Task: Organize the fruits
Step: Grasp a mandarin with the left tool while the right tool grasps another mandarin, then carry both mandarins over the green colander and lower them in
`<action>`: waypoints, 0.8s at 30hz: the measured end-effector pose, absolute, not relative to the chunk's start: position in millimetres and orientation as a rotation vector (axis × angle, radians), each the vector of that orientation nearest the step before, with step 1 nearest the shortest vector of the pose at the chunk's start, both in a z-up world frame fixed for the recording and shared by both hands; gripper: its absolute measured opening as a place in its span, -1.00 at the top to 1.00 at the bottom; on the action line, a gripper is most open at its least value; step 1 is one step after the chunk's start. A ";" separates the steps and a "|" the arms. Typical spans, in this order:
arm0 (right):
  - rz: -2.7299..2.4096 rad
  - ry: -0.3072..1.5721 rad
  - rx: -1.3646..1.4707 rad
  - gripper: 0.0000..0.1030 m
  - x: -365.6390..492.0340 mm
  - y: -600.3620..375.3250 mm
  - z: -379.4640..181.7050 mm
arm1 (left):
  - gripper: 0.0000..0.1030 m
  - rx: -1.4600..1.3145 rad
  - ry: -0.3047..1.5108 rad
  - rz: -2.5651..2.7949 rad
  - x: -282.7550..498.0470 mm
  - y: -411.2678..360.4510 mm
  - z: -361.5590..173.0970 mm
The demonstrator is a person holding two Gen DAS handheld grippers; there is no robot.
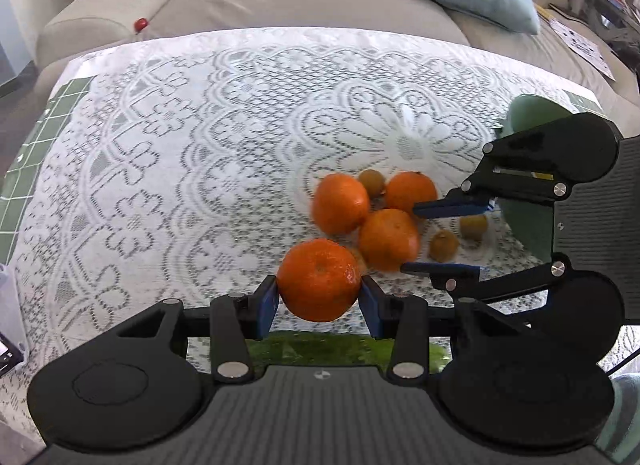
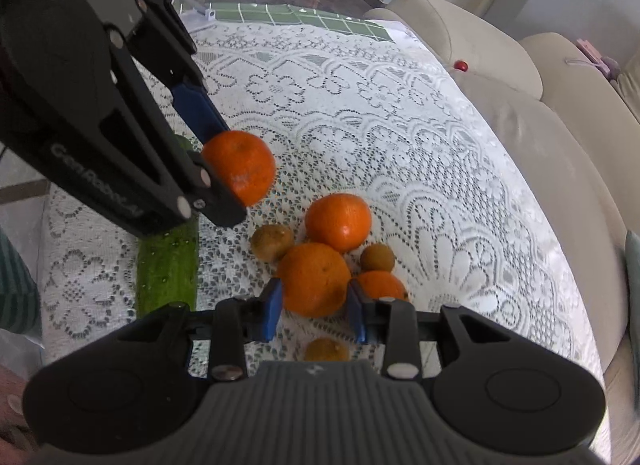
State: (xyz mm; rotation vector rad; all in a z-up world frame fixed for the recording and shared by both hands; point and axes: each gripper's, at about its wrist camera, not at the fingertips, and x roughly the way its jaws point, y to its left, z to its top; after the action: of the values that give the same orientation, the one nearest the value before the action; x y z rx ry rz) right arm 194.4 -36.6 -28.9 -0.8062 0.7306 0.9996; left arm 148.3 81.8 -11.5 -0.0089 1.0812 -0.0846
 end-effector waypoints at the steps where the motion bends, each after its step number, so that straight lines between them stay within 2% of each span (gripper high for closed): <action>1: 1.001 0.729 -0.817 0.18 194.9 -33.7 -29.7 | 0.05 -0.010 1.083 -0.083 147.5 81.8 -11.1; 10: 1.027 0.724 -0.927 0.11 196.6 -14.0 -40.0 | 0.05 -0.006 1.095 -0.081 149.1 87.4 -13.9; 24: 1.007 0.656 -0.993 0.16 182.1 -10.6 -42.9 | 0.05 0.007 1.107 -0.065 140.8 79.4 -8.4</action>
State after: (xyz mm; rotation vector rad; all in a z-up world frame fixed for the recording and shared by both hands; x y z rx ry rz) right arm 182.1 -10.6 -42.9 -0.9935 0.6560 1.0067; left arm 140.8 79.4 -8.4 0.0068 1.1067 -0.0646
